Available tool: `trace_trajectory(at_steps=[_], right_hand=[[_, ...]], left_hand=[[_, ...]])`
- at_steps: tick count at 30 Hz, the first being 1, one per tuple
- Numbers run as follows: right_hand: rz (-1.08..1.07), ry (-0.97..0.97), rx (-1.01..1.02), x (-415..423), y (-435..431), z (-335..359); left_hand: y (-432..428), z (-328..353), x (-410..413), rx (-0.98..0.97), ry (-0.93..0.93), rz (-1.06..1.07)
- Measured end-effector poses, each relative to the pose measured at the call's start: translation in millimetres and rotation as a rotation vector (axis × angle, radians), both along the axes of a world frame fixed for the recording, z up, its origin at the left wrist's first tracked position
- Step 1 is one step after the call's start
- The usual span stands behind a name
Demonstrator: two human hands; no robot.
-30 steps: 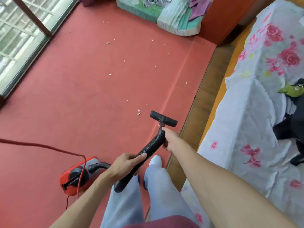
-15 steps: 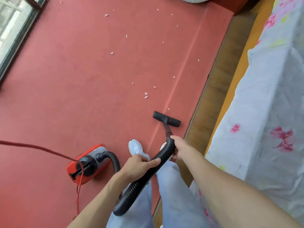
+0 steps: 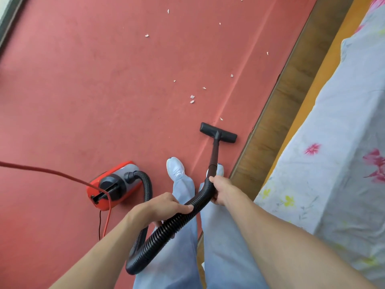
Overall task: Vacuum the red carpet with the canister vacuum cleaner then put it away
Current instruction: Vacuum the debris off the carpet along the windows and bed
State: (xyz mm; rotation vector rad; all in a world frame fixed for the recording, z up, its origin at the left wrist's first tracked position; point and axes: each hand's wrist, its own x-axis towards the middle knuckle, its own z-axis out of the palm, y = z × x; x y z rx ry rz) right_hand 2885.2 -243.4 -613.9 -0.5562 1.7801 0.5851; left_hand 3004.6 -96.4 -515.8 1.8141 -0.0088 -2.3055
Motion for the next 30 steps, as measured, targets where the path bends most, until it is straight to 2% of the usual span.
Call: trace_trajectory(at_steps=[7, 12, 24, 28, 30], right_hand=[[-0.018, -0.006, -0.013, -19, 33, -51], [0.028, -0.038, -0.054, 1, 26, -52], [0.087, -0.146, -0.297, 51, -39, -91], [0.049, -0.184, -0.363, 62, -46, -97], [0.010, -0.210, -0.371, 66, -45, -95]], left_hand=[[24, -25, -7, 0.022, 0.042, -0.072], [28, -46, -22, -0.013, -0.046, 0.016], [-8, -102, -44, -0.122, -0.333, 0.406], [-16, -116, -38, -0.149, -0.293, 0.554], [-16, -115, -28, -0.165, -0.157, 0.648]])
